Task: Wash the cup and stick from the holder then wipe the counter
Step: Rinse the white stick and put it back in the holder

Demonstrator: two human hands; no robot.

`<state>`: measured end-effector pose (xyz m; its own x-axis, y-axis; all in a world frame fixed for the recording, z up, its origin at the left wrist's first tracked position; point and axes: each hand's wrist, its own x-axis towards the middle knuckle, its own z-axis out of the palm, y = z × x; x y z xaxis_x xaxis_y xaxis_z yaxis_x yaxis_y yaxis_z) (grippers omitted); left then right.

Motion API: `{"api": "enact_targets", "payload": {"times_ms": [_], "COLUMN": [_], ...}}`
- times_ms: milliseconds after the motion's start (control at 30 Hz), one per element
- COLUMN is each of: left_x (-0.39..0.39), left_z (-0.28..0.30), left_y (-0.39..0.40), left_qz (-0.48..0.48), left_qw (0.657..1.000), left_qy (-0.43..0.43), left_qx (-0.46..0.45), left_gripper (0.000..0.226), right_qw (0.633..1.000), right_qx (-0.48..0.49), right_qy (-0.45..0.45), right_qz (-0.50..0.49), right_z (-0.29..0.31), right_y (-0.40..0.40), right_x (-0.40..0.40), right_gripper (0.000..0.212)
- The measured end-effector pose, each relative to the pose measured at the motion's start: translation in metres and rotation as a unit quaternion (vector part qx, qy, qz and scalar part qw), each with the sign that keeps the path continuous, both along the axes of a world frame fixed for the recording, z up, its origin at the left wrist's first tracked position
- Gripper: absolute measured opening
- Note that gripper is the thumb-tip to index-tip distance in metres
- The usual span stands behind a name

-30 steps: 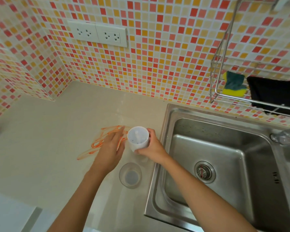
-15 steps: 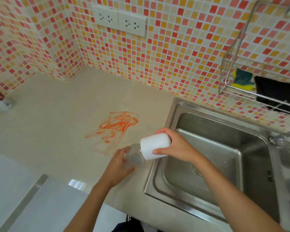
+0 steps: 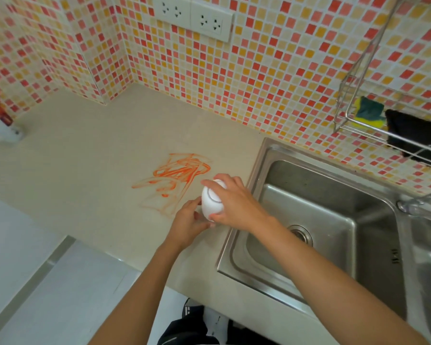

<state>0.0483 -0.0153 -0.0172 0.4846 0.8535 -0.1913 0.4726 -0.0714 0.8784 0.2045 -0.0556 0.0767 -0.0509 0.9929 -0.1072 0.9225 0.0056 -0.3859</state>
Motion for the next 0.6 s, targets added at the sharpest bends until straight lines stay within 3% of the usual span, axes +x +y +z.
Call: {"api": "enact_targets", "payload": {"times_ms": [133, 267, 333, 433, 600], "left_x": [-0.004, -0.004, -0.001, 0.003, 0.002], "left_z": [0.001, 0.004, 0.007, 0.012, 0.013], "left_y": [-0.002, 0.000, 0.001, 0.001, 0.003], "left_qz": [0.001, -0.016, -0.023, -0.038, -0.041], "left_qw": [1.000, 1.000, 1.000, 0.999, 0.998], "left_qy": [-0.004, -0.018, -0.021, -0.035, -0.039], "left_qx": [-0.003, 0.003, 0.004, 0.009, 0.012], "left_gripper": [0.095, 0.101, 0.099, 0.079, 0.080], "right_qw": [0.998, 0.965, 0.947, 0.928, 0.916], "right_qx": [-0.024, -0.045, -0.048, -0.056, -0.052], "right_qy": [0.045, 0.233, 0.273, 0.315, 0.346], "right_qz": [-0.029, -0.115, -0.161, -0.193, -0.195], "right_z": [-0.015, -0.022, -0.029, -0.040, -0.045], "right_y": [-0.007, -0.011, -0.014, -0.021, -0.020], "right_x": [0.000, 0.002, 0.005, 0.005, 0.006], "right_gripper": [0.098, 0.117, 0.106, 0.077, 0.072]}}
